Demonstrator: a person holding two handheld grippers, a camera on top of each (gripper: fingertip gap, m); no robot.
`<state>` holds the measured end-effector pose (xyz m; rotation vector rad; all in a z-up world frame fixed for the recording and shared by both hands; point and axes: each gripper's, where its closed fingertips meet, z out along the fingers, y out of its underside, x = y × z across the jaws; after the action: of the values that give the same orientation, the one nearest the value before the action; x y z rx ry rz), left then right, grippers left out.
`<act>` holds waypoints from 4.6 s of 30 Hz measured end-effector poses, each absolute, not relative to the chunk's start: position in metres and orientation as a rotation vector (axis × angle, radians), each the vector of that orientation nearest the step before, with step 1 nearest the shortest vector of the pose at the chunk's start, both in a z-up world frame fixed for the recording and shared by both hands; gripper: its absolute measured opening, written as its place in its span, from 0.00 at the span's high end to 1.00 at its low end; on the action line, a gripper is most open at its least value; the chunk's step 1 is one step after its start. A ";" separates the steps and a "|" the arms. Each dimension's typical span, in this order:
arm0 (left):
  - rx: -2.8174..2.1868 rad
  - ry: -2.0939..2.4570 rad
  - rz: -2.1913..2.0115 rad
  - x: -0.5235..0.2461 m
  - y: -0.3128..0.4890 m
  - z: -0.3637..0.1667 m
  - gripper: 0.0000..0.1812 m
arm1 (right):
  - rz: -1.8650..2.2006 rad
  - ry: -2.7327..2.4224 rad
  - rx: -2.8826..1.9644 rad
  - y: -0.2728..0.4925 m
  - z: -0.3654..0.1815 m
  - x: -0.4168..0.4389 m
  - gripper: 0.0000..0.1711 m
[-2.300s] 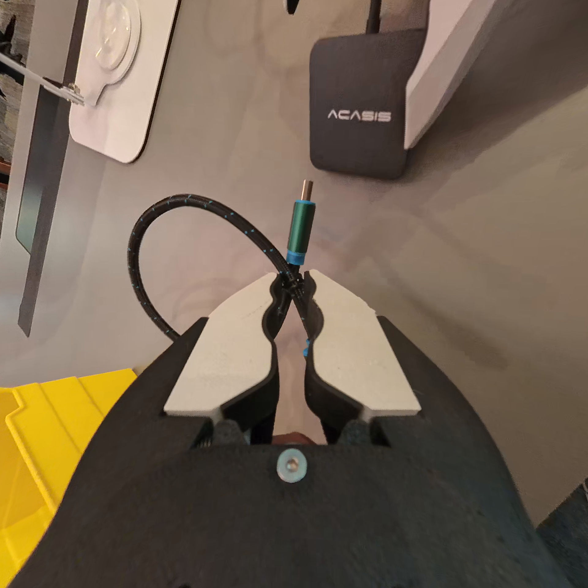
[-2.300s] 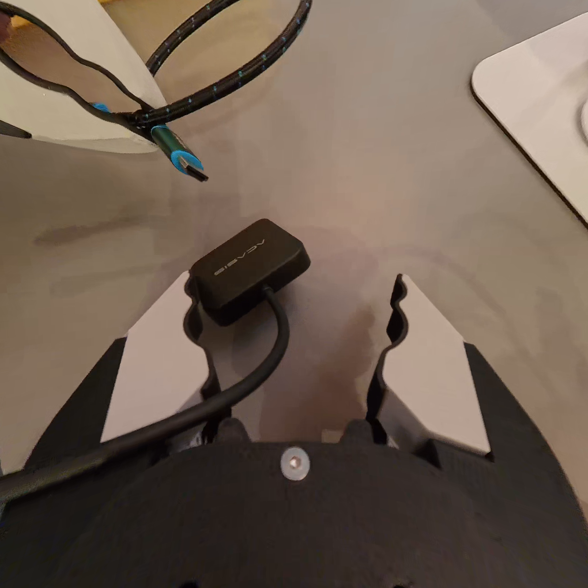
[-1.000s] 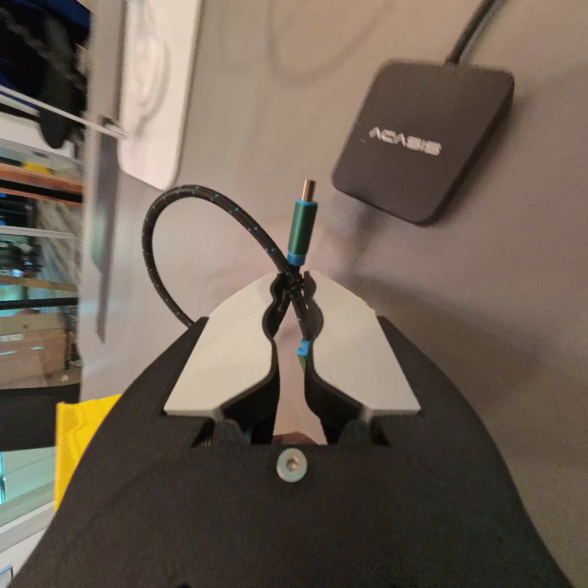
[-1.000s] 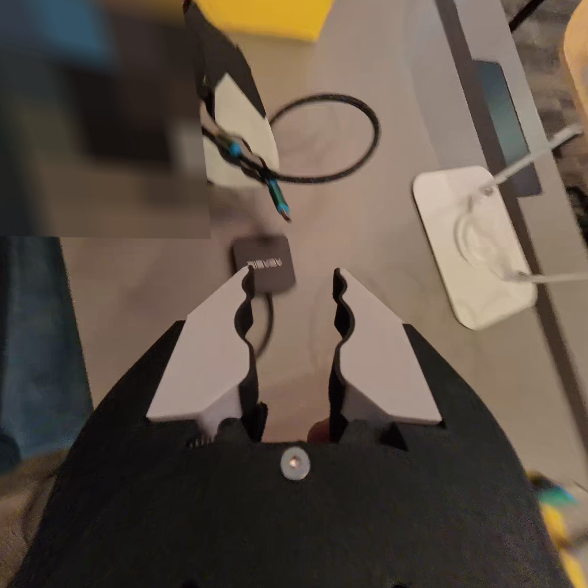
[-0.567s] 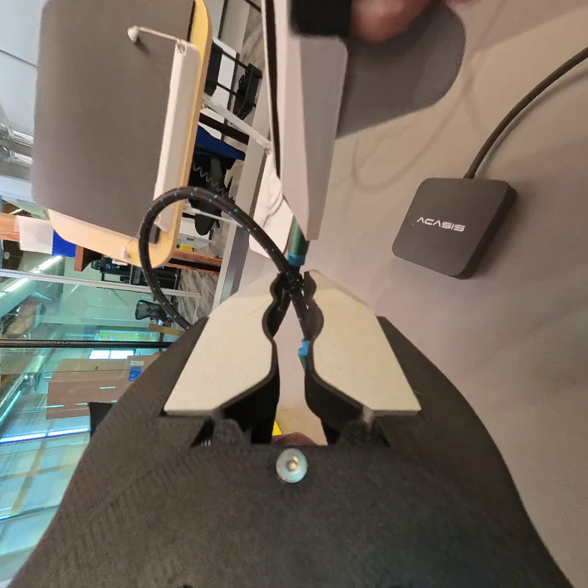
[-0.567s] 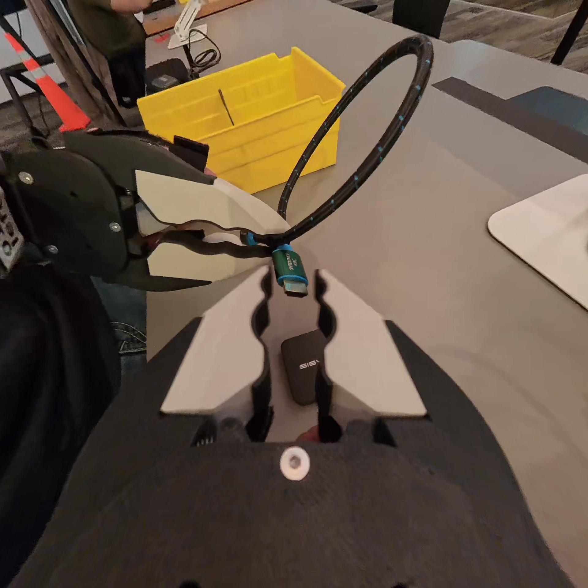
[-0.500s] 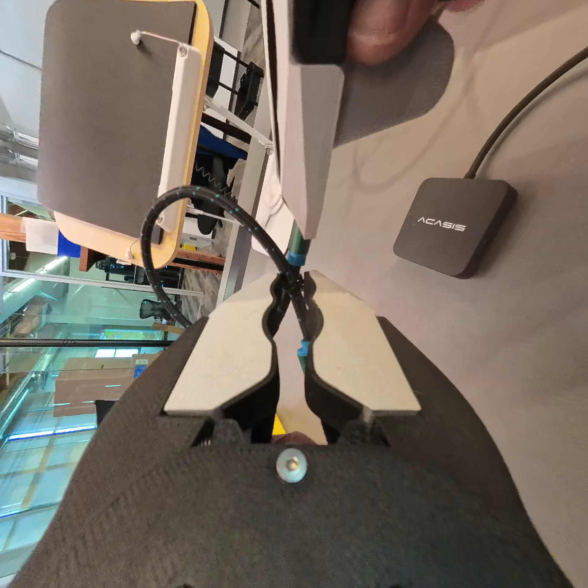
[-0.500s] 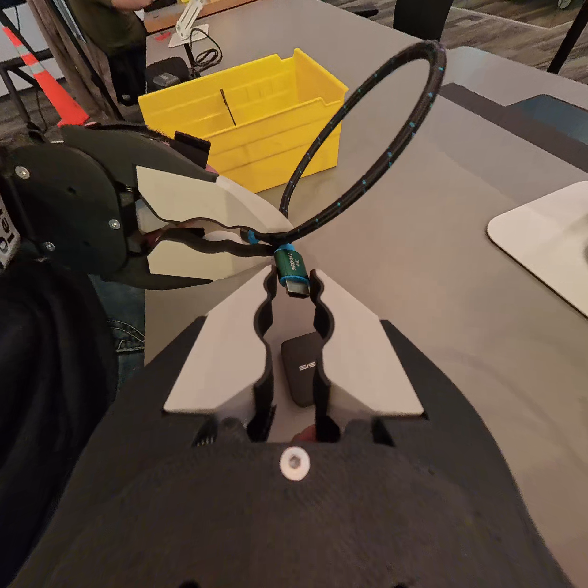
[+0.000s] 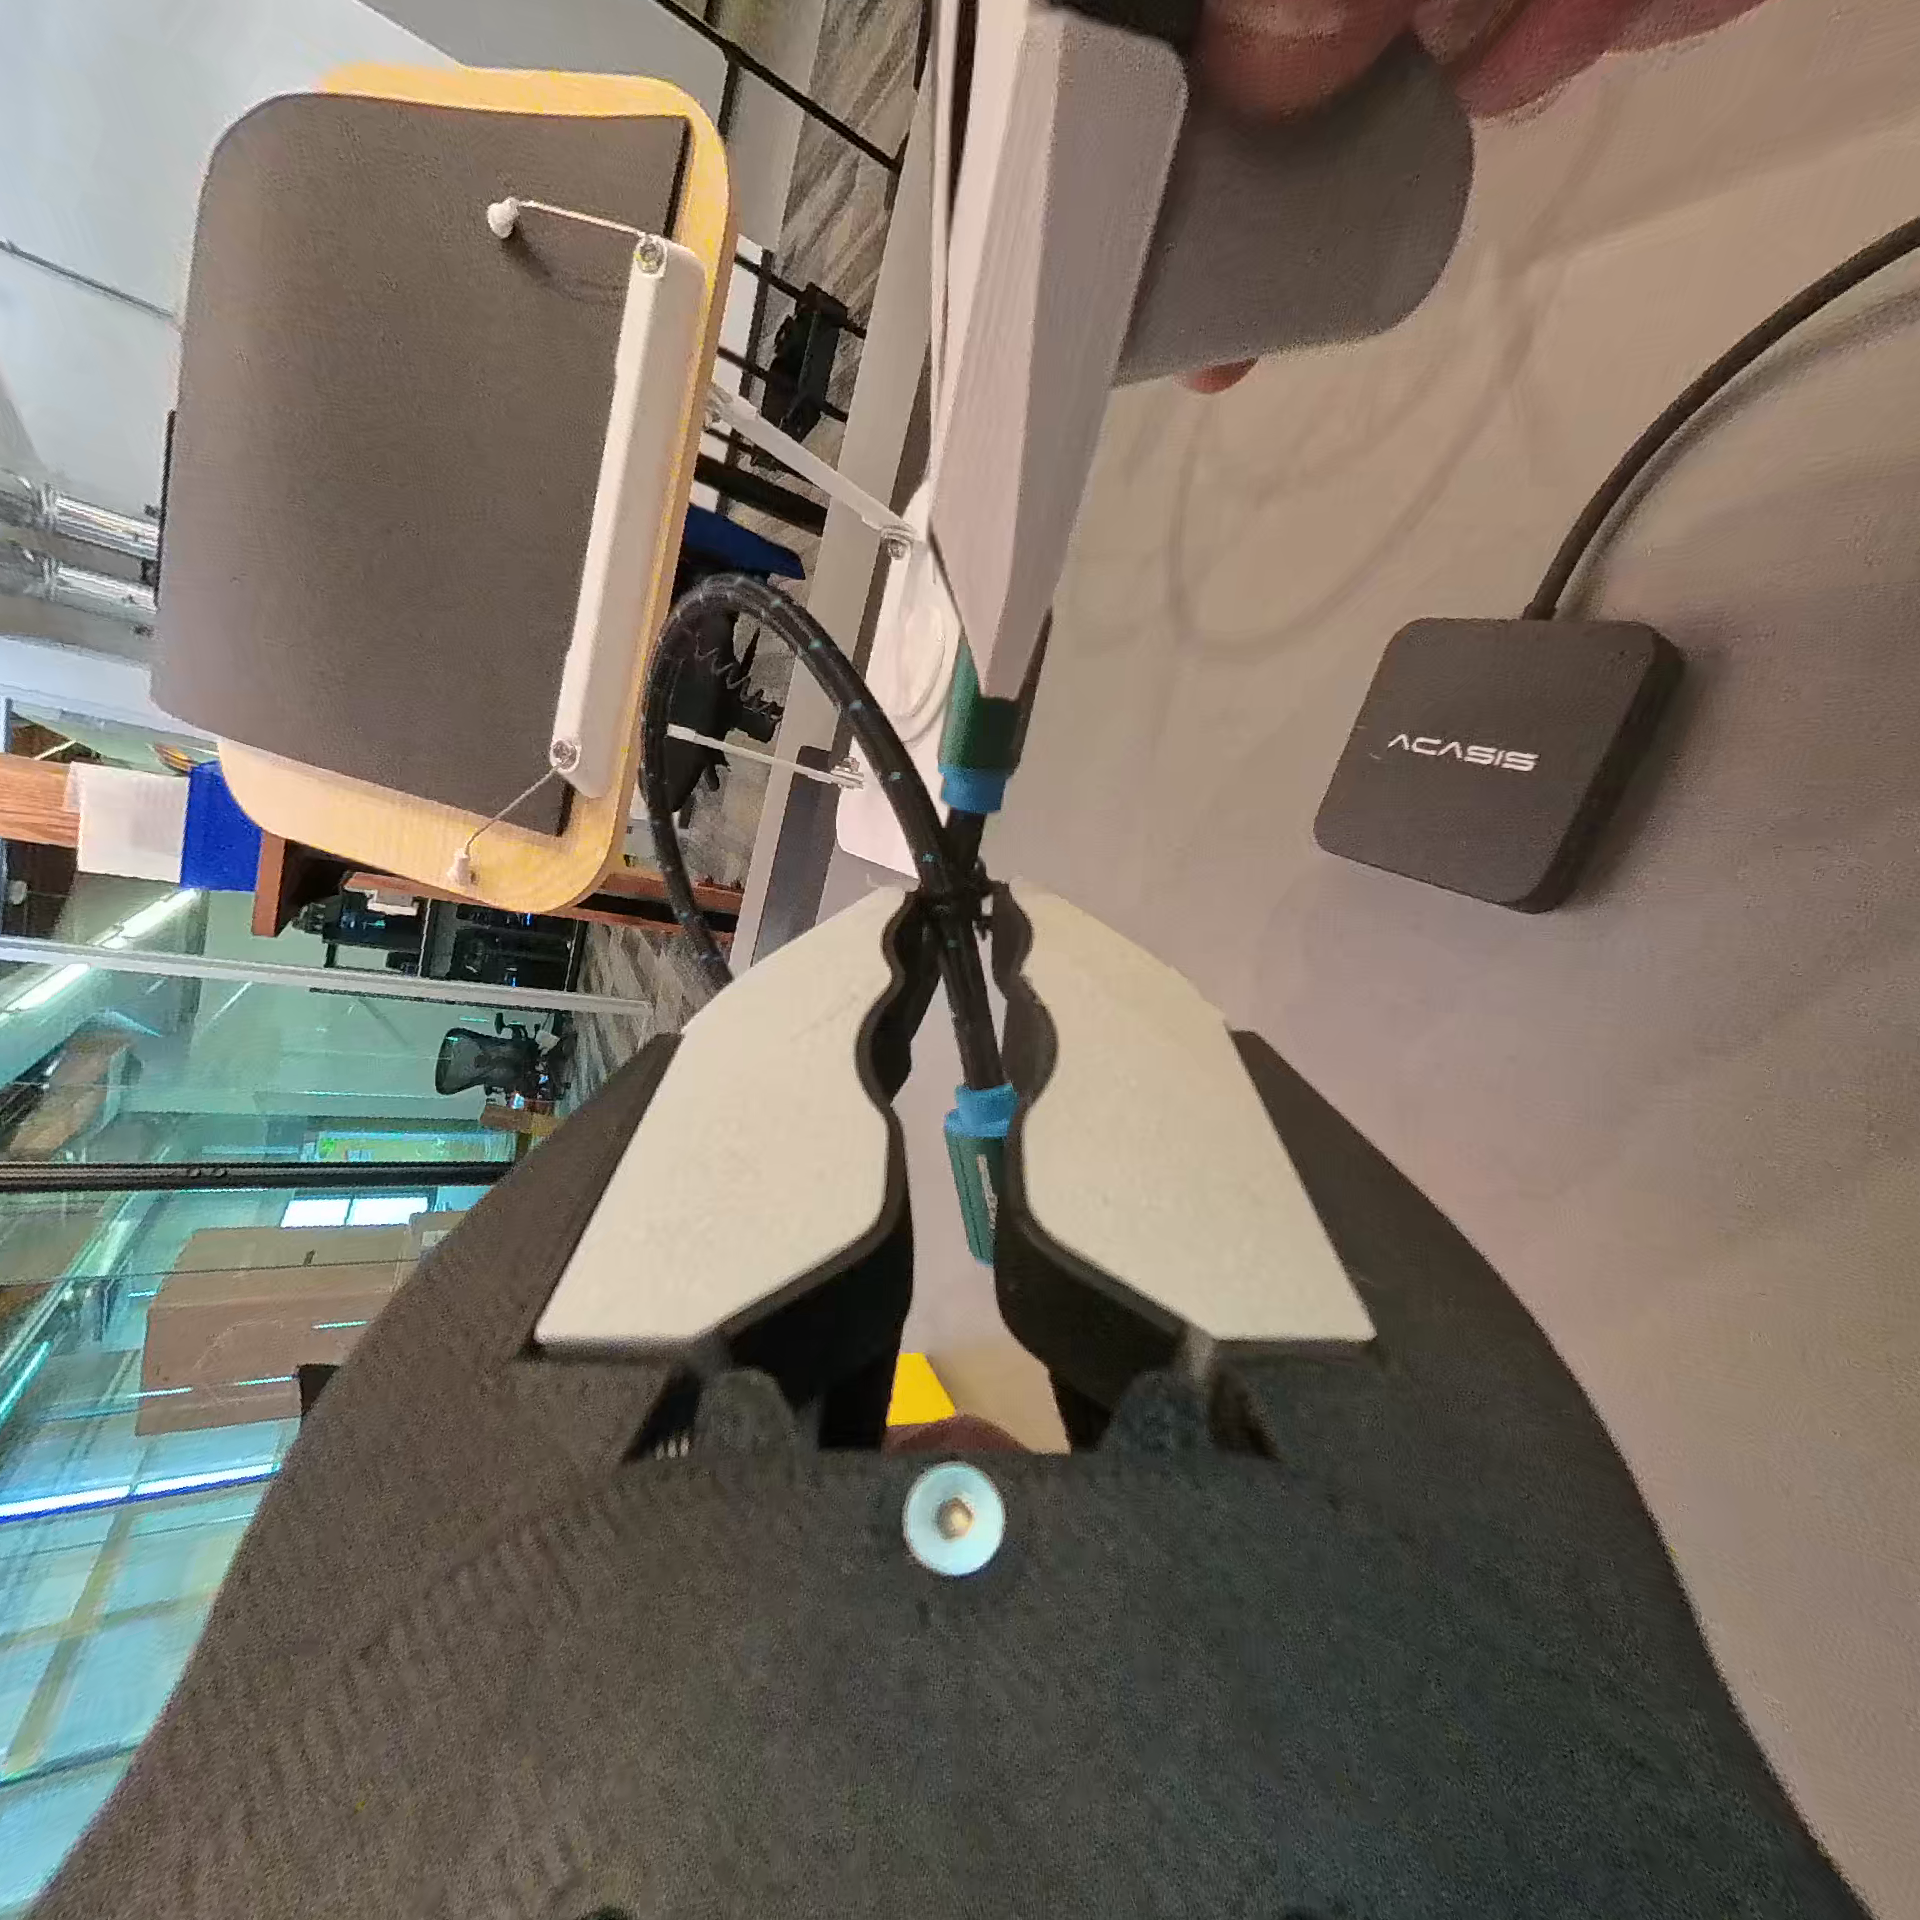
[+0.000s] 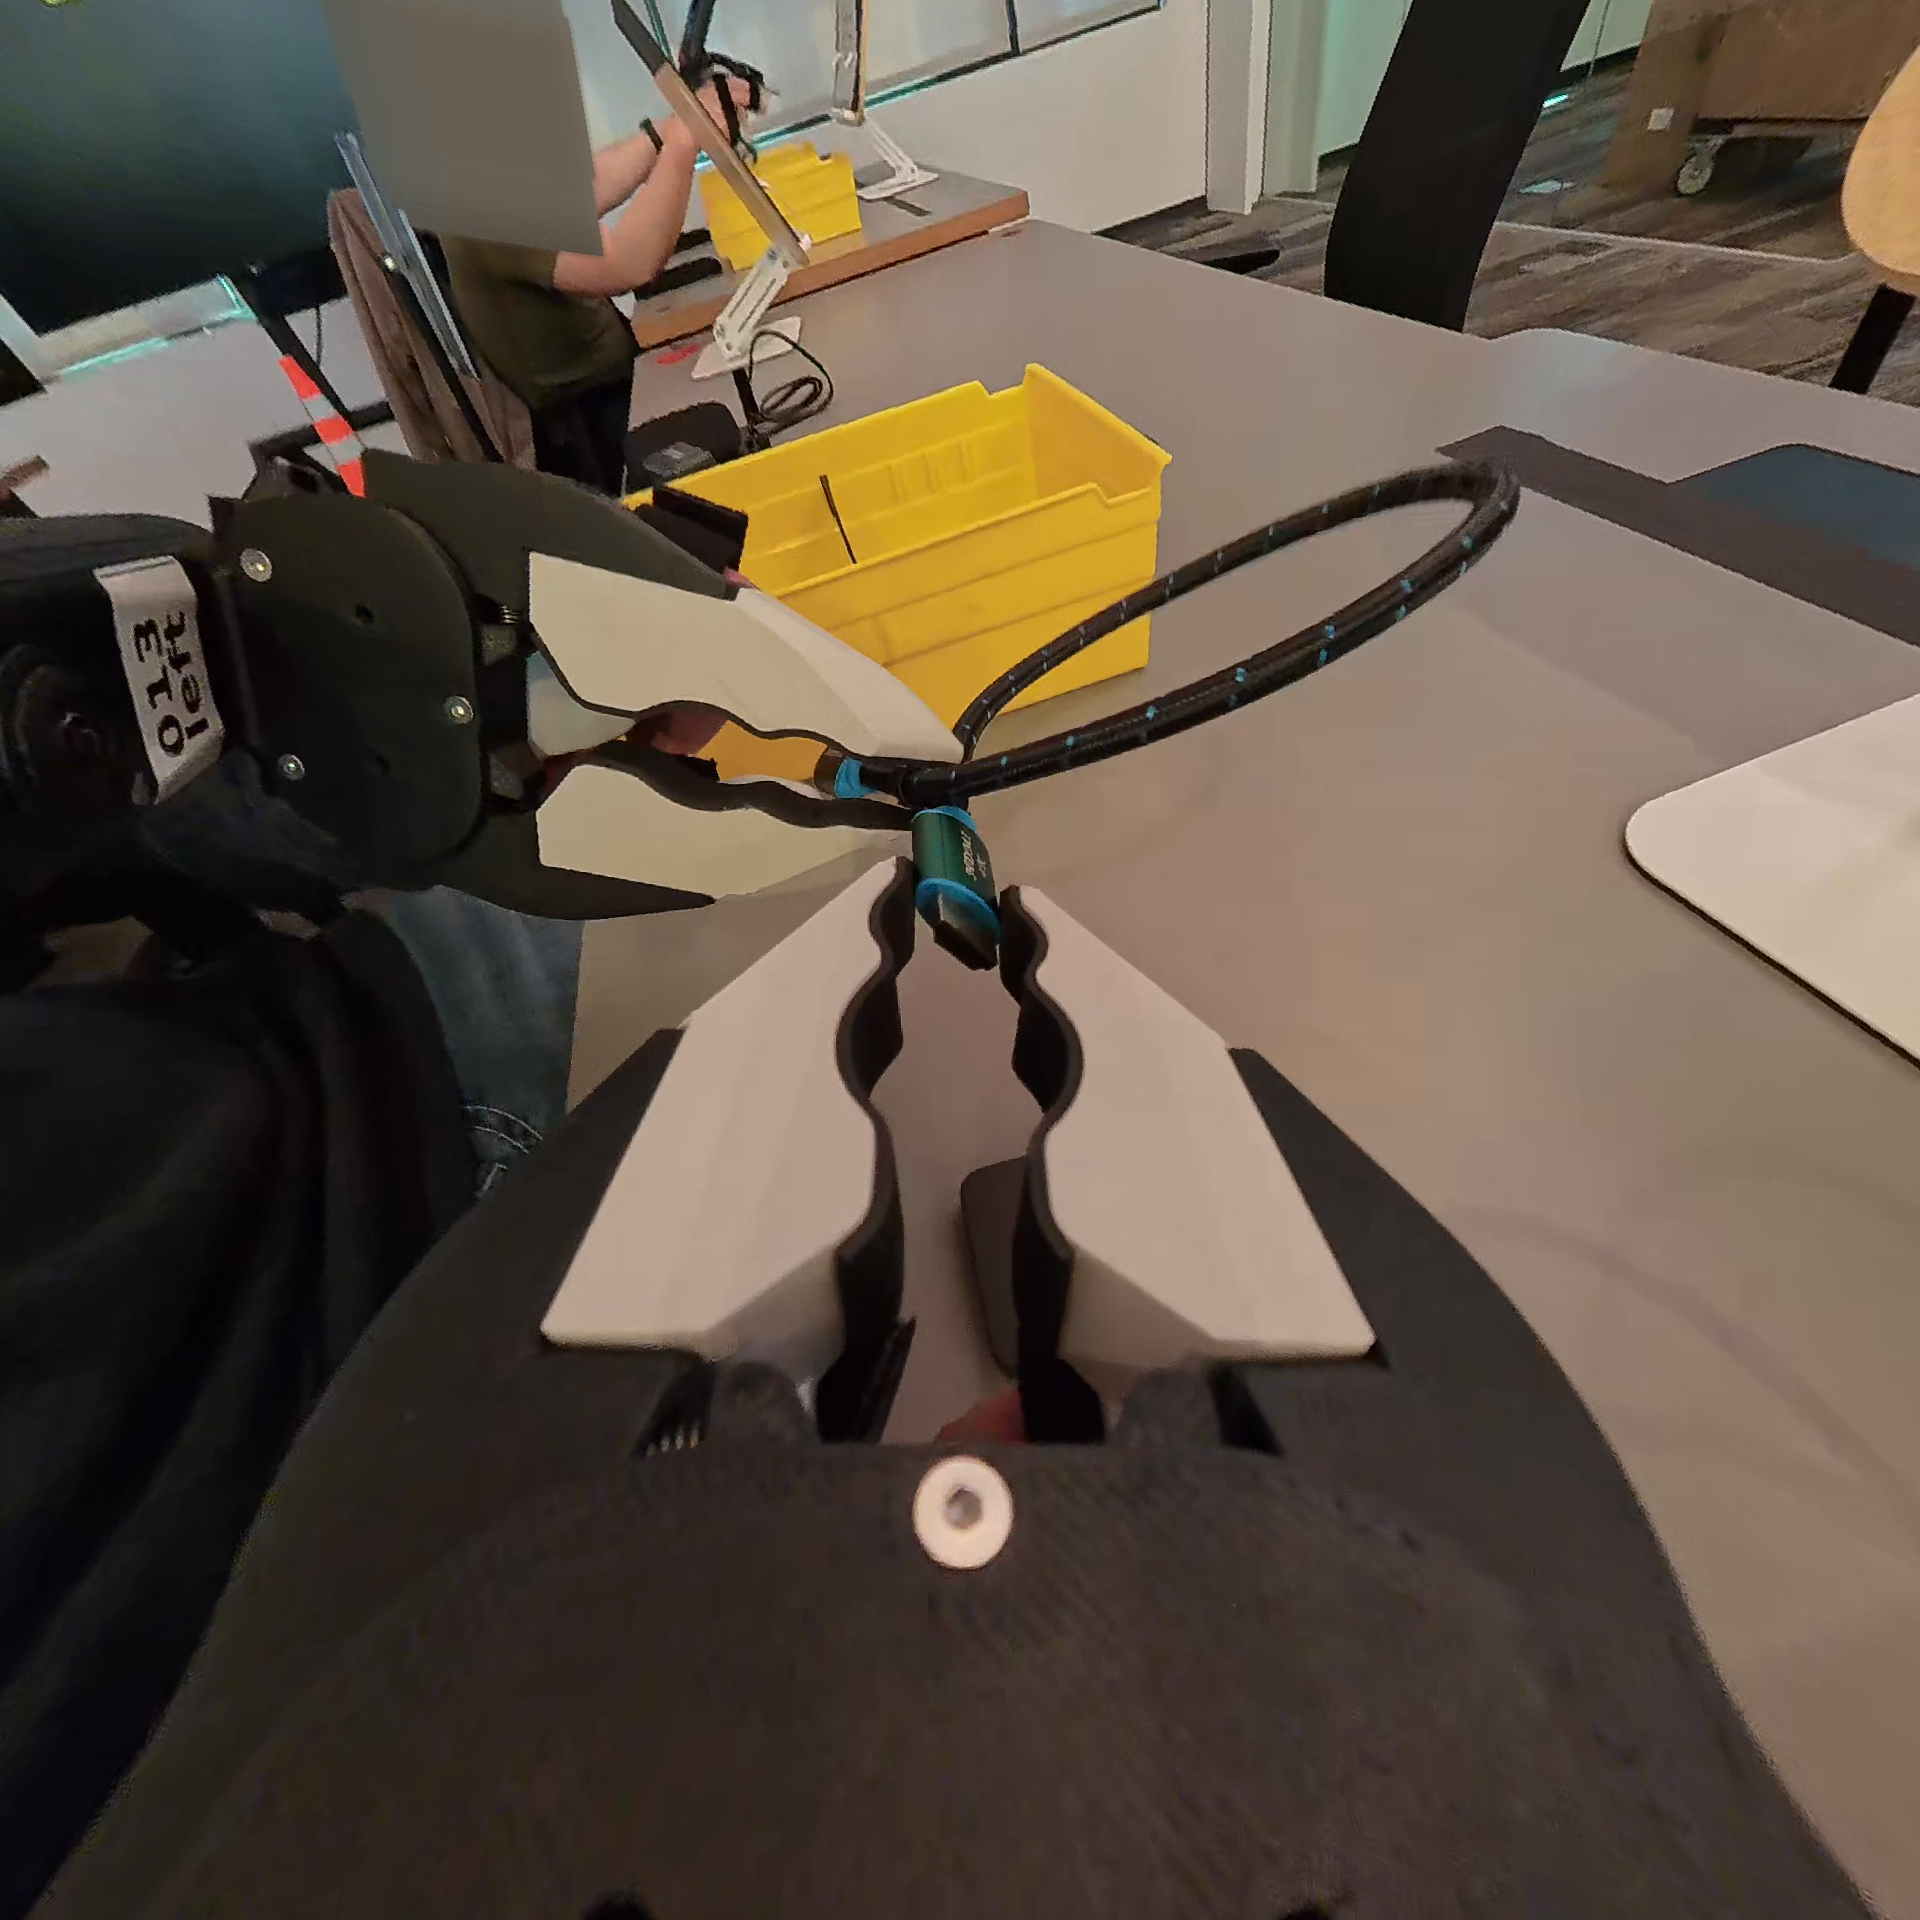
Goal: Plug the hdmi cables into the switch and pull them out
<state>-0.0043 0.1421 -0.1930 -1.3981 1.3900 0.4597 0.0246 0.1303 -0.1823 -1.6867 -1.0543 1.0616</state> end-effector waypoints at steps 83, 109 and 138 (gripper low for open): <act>-1.383 1.113 -0.707 0.007 0.102 -0.095 0.77 | 1.398 -1.038 -1.239 0.103 -0.133 0.008 0.98; -1.543 1.231 -0.477 0.001 0.119 -0.137 0.91 | 0.992 -1.056 -1.372 0.129 -0.138 0.017 0.87; -1.652 1.661 -0.576 0.007 0.081 -0.174 0.93 | 0.419 -1.684 -1.057 0.079 -0.141 -0.010 0.90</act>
<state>0.0068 0.0812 -0.1739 -1.6525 1.6611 -0.5756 -0.0096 0.0788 -0.1411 -1.0575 -1.6840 0.4193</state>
